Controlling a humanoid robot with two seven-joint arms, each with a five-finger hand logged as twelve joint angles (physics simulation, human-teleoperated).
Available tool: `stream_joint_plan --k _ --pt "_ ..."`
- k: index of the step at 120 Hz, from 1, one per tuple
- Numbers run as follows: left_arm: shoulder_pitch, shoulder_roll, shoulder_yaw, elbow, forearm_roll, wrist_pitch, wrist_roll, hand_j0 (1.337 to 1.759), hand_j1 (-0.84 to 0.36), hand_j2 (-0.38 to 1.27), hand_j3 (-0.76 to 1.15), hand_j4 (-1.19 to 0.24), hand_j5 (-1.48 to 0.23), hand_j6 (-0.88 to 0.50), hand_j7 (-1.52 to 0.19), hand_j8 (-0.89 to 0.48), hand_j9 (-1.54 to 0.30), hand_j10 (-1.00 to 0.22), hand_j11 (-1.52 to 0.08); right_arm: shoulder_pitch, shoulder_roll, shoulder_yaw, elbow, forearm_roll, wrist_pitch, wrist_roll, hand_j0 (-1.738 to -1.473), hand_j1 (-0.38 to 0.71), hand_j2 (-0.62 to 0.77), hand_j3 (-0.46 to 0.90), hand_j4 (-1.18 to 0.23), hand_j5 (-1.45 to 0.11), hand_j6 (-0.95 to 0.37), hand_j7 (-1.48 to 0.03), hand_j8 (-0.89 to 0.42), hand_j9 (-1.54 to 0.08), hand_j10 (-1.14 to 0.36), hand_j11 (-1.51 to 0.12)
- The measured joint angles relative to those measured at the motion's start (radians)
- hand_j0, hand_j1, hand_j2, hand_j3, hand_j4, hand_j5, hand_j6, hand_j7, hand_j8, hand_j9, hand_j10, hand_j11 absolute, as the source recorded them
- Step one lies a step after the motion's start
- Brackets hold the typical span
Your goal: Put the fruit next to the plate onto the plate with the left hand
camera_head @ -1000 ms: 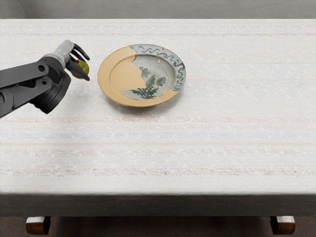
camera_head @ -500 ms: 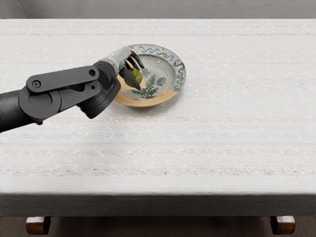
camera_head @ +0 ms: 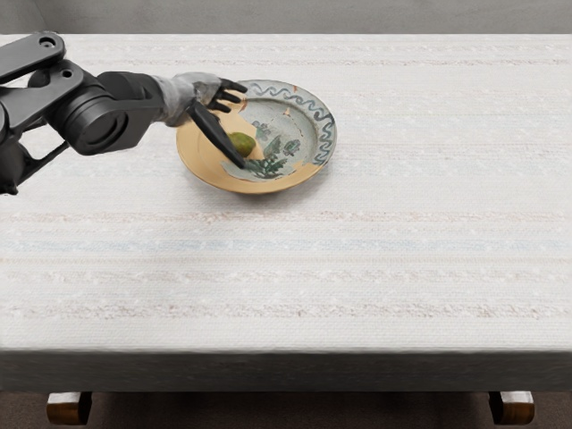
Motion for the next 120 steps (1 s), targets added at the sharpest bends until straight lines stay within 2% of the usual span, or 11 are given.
stream_joint_plan --k 9,16,25,33,45,62,67,74,87,104,120 --pt "0.053 0.082 -0.066 0.0 -0.121 -0.204 0.0 1.658 0.29 0.03 0.0 -0.06 -0.09 -0.06 -0.08 -0.05 -0.08 -0.06 -0.08 0.0 0.0 0.0 0.0 0.0 0.0 0.0 -1.658 -0.35 0.0 0.0 0.0 0.0 0.0 0.0 0.0 0.0 0.0 0.0" --pt "0.117 0.098 -0.132 0.0 -0.191 -0.365 0.0 1.658 0.3 0.02 0.0 -0.05 -0.07 -0.04 -0.07 -0.04 -0.06 -0.05 -0.07 0.0 0.0 0.0 0.0 0.0 0.0 0.0 -1.658 -0.35 0.0 0.0 0.0 0.0 0.0 0.0 0.0 0.0 0.0 0.0" --pt "0.182 0.138 -0.213 0.0 -0.267 -0.485 0.0 1.658 0.32 0.02 0.0 -0.04 -0.05 -0.03 -0.05 -0.03 -0.05 -0.04 -0.05 0.0 0.0 0.0 0.0 0.0 0.0 0.0 -1.658 -0.35 0.0 0.0 0.0 0.0 0.0 0.0 0.0 0.0 0.0 0.0" --pt "0.225 0.202 -0.276 0.0 -0.365 -0.538 0.0 1.658 0.32 0.01 0.0 -0.03 -0.04 -0.03 -0.04 -0.02 -0.04 -0.03 -0.04 0.0 0.0 0.0 0.0 0.0 0.0 0.0 -1.658 -0.35 0.0 0.0 0.0 0.0 0.0 0.0 0.0 0.0 0.0 0.0" --pt "0.378 0.218 -0.344 0.002 -0.504 -0.575 0.0 1.658 0.33 0.01 0.0 -0.02 -0.03 -0.02 -0.03 -0.02 -0.03 -0.02 -0.03 0.0 0.0 0.0 0.0 0.0 0.0 0.0 -1.658 -0.35 0.0 0.0 0.0 0.0 0.0 0.0 0.0 0.0 0.0 0.0" --pt "0.481 0.23 -0.391 0.04 -0.642 -0.592 0.0 1.658 0.33 0.0 0.0 -0.01 -0.02 -0.01 -0.02 -0.01 -0.02 -0.01 -0.02 0.001 0.0 0.0 0.0 0.0 0.0 0.0 -1.658 -0.35 0.0 0.0 0.0 0.0 0.0 0.0 0.0 0.0 0.0 0.0" --pt "0.513 0.266 -0.41 0.051 -0.678 -0.594 0.0 1.658 0.34 0.0 0.0 -0.01 -0.02 -0.01 -0.02 -0.01 -0.02 -0.01 -0.02 0.004 0.0 0.0 0.0 0.0 0.0 0.0 -1.658 -0.35 0.0 0.0 0.0 0.0 0.0 0.0 0.0 0.0 0.0 0.0" --pt "0.54 0.319 -0.429 0.062 -0.718 -0.596 0.0 1.658 0.34 0.0 0.0 -0.01 -0.01 -0.01 -0.01 -0.01 -0.01 -0.01 -0.01 0.006 0.0 0.0 0.0 0.0 0.0 0.0 -1.658 -0.35 0.0 0.0 0.0 0.0 0.0 0.0 0.0 0.0 0.0 0.0" --pt "0.548 0.348 -0.446 0.075 -0.752 -0.598 0.0 1.658 0.34 0.0 0.0 -0.01 -0.01 -0.01 -0.01 -0.01 -0.01 -0.01 -0.01 0.008 0.0 0.0 0.001 0.0 0.0 0.0 -1.658 -0.35 0.0 0.0 0.0 0.0 0.0 0.0 0.0 0.0 0.0 0.0" --pt "0.548 0.419 -0.46 0.139 -0.778 -0.598 0.0 1.658 0.34 0.0 0.0 0.0 -0.01 0.0 -0.01 0.0 -0.01 -0.01 -0.01 0.009 0.0 0.0 0.001 0.0 0.0 0.0 -1.658 -0.35 0.0 0.0 0.0 0.0 0.0 0.0 0.0 0.0 0.0 0.0" --pt "0.548 0.427 -0.461 0.172 -0.786 -0.599 0.0 1.658 0.34 0.0 0.0 0.0 -0.01 0.0 -0.01 0.0 -0.01 0.0 -0.01 0.009 0.0 0.0 0.001 0.0 0.001 0.0 -1.658 -0.35 0.0 0.0 0.0 0.0 0.0 0.0 0.0 0.0 0.0 0.0"
